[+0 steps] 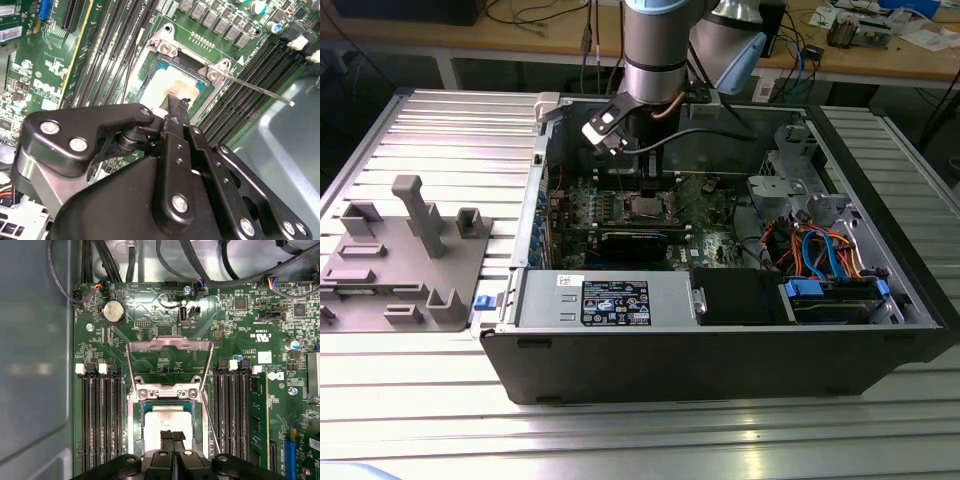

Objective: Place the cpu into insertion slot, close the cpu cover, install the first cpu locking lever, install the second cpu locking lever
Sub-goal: 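Place the cpu into insertion slot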

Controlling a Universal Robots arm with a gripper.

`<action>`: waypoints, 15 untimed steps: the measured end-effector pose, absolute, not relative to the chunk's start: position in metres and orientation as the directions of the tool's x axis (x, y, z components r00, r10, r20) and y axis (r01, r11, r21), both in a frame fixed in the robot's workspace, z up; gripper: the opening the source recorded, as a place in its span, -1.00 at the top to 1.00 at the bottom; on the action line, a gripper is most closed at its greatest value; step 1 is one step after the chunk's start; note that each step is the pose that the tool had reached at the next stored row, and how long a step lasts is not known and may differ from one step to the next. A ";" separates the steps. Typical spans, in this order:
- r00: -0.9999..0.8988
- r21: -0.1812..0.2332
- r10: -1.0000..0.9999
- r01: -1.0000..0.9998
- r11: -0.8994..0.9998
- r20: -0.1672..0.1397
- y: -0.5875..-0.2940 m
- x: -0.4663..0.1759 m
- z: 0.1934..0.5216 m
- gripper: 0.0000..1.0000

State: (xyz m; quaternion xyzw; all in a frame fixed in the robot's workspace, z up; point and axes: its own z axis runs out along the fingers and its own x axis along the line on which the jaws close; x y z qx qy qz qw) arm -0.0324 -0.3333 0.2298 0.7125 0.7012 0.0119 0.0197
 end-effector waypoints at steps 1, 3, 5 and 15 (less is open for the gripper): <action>0.016 0.045 1.000 0.999 -0.016 -0.011 -0.333 -0.032 0.231 0.79; 0.016 0.045 1.000 0.999 -0.016 -0.011 -0.333 -0.032 0.232 0.79; 0.016 0.041 1.000 0.999 -0.016 -0.011 -0.333 -0.030 0.232 0.79; 0.016 0.017 1.000 1.000 -0.016 -0.011 -0.333 -0.025 0.245 0.79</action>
